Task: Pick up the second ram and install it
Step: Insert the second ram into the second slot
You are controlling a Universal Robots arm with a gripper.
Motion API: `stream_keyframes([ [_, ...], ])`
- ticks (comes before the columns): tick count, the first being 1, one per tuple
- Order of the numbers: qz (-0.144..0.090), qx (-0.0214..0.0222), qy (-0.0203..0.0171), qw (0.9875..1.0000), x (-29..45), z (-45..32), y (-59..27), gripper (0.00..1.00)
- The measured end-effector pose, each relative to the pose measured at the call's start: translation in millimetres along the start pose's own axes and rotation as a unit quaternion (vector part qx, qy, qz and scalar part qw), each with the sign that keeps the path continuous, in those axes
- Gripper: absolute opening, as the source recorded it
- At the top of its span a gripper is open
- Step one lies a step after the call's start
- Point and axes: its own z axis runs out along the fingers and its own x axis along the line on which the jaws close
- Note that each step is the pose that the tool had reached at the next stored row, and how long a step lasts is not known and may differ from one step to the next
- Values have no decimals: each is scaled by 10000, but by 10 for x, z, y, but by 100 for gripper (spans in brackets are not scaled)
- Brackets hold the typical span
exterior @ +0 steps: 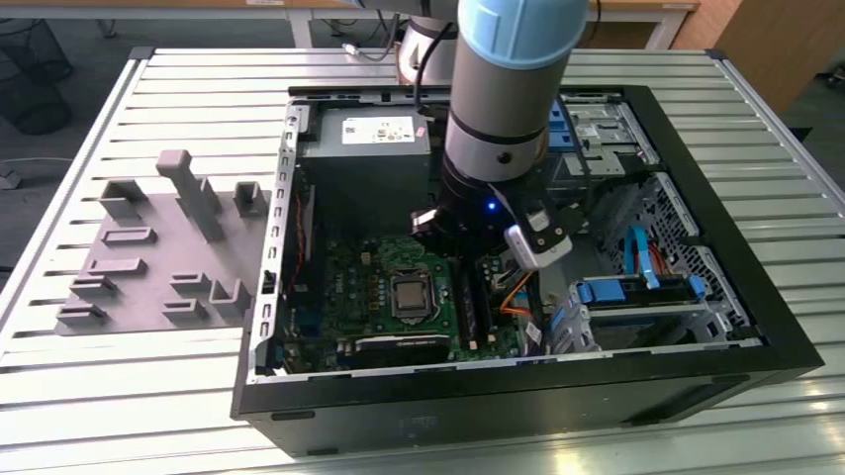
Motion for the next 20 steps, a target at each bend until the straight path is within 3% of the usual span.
stream_keyframes([
  [20,1,1,11,10000,-4,32,-9,14],
])
